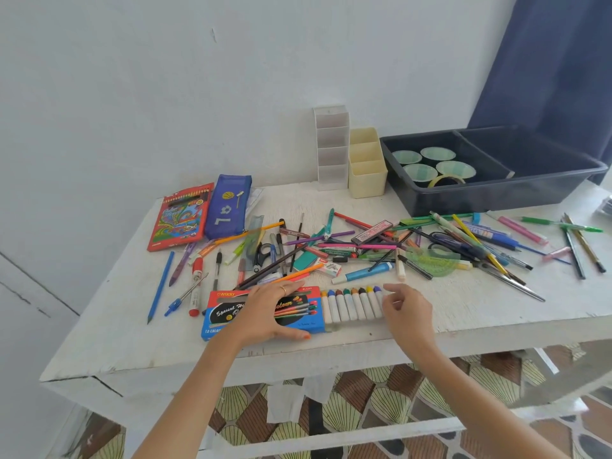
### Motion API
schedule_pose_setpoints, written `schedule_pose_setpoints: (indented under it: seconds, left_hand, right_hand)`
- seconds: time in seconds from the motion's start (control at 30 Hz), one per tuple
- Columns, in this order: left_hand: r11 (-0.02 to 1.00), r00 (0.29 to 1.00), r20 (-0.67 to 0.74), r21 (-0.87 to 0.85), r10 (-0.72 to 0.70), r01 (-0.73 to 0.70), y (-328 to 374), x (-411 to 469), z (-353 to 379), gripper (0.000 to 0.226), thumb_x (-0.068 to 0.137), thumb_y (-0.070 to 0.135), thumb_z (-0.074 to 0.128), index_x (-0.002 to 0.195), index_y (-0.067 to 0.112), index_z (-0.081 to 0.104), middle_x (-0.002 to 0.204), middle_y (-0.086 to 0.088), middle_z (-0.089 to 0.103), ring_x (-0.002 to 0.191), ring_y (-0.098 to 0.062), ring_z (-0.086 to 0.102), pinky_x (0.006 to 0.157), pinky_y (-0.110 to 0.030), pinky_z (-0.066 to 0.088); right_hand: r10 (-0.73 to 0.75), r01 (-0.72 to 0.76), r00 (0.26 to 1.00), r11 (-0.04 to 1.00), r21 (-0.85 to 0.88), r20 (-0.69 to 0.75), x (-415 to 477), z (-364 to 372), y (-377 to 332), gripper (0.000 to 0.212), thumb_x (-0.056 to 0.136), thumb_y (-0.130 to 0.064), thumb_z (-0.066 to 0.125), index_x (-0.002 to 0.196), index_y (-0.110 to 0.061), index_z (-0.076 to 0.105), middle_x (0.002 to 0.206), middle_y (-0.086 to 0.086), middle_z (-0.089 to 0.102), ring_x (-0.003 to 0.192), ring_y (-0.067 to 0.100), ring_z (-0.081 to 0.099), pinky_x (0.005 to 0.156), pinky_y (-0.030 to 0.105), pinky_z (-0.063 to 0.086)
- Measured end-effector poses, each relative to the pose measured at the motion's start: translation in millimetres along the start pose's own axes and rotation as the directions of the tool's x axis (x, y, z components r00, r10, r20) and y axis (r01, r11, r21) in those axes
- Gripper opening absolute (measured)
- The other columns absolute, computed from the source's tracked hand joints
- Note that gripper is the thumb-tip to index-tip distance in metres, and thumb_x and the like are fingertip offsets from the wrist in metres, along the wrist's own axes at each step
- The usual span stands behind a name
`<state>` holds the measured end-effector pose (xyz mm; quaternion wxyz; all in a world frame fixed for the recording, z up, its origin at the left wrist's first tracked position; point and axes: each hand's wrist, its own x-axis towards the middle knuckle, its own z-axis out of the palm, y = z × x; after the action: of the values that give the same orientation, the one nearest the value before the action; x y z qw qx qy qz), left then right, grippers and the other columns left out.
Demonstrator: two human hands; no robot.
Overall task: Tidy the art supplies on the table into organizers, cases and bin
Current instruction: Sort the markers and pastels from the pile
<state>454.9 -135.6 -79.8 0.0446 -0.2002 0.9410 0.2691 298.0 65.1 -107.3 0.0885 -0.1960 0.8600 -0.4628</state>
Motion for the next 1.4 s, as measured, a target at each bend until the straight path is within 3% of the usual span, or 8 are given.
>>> schedule_pose_setpoints:
  seconds: [0.33,0.5,0.7,0.83,0.93,1.03,1.2,1.4]
  left_hand:
    - [1.0,0.998,-0.059,0.027,0.016,-0.015,13.4,5.2,5.4,0.096,0.068,0.059,0.071,0.147,0.028,0.027,0.152,0.009,0.027,0.139,-0.011,0.021,0.113,-0.032,0.01]
    - [0.998,0.997,-0.049,-0.016,0.056,-0.057,28.5,13.7,16.8,0.097,0.067,0.061,0.07,0.147,0.029,0.025,0.153,0.01,0.025,0.14,-0.01,0.019,0.113,-0.033,0.009]
    - [0.993,0.991,-0.099,-0.058,0.093,-0.099,44.6,19.9,27.7,0.095,0.068,0.056,0.073,0.146,0.027,0.027,0.149,0.009,0.03,0.136,-0.011,0.022,0.109,-0.03,0.013]
    - [0.99,0.983,-0.161,-0.094,0.089,-0.105,47.6,22.0,27.9,0.096,0.066,0.058,0.074,0.146,0.03,0.027,0.148,0.01,0.031,0.136,-0.011,0.024,0.112,-0.034,0.014]
    - [0.972,0.963,-0.259,-0.199,0.07,-0.124,53.2,27.0,25.6,0.101,0.061,0.065,0.073,0.145,0.033,0.028,0.146,0.008,0.035,0.134,-0.011,0.028,0.114,-0.042,0.022]
    - [0.946,0.943,-0.321,-0.273,0.083,-0.176,61.8,34.5,21.5,0.102,0.06,0.071,0.069,0.146,0.04,0.023,0.139,0.008,0.042,0.127,-0.011,0.038,0.108,-0.046,0.033]
    - [0.961,0.918,-0.337,-0.102,0.21,-0.258,79.3,40.9,7.1,0.085,0.078,0.057,0.063,0.145,0.047,0.011,0.132,0.006,0.042,0.116,-0.01,0.043,0.101,-0.036,0.04]
    - [0.948,0.909,-0.321,-0.084,0.265,-0.306,82.9,46.1,-0.4,0.073,0.076,0.053,0.067,0.137,0.047,0.026,0.124,0.004,0.041,0.111,-0.012,0.043,0.096,-0.032,0.043]
  right_hand:
    - [0.061,-0.057,0.998,0.979,0.198,-0.015,-5.9,1.9,-25.9,0.03,0.085,-0.011,0.066,0.114,-0.004,0.066,0.089,0.001,0.069,0.08,0.006,0.062,0.078,0.018,0.049]
    - [0.063,-0.07,0.997,0.975,0.213,0.037,-11.3,11.3,-37.6,0.023,0.081,-0.015,0.072,0.103,-0.01,0.071,0.083,-0.001,0.07,0.075,0.004,0.063,0.061,0.007,0.046]
    - [0.159,-0.189,0.98,0.934,0.304,0.119,-16.3,18.2,-43.6,0.017,0.092,-0.012,0.056,0.096,-0.012,0.072,0.085,0.002,0.071,0.083,0.014,0.066,0.069,0.026,0.055]
    - [0.218,-0.236,0.972,0.902,0.362,0.09,-13.0,8.3,-40.3,0.02,0.094,-0.013,0.049,0.103,-0.016,0.067,0.094,-0.002,0.064,0.075,0.006,0.055,0.054,0.018,0.042]
    - [0.336,-0.388,0.921,0.764,0.516,0.195,-7.3,-0.2,-40.8,0.024,0.096,-0.018,0.047,0.115,-0.011,0.06,0.101,0.007,0.065,0.084,0.018,0.062,0.068,0.028,0.05]
    - [0.241,-0.457,0.888,0.551,0.698,0.391,-3.8,-11.2,-54.8,0.025,0.098,-0.023,0.046,0.101,-0.005,0.063,0.089,0.017,0.071,0.077,0.027,0.068,0.075,0.04,0.056]
    - [0.067,-0.226,0.965,0.705,0.672,0.255,10.2,-26.4,-74.4,0.023,0.097,-0.022,0.049,0.094,-0.014,0.07,0.081,0.007,0.073,0.071,0.016,0.07,0.058,0.025,0.054]
    - [-0.016,-0.211,0.95,0.7,0.682,0.311,18.3,-32.4,-74.4,0.015,0.093,-0.016,0.055,0.093,-0.012,0.07,0.08,0.005,0.073,0.071,0.013,0.07,0.06,0.025,0.056]
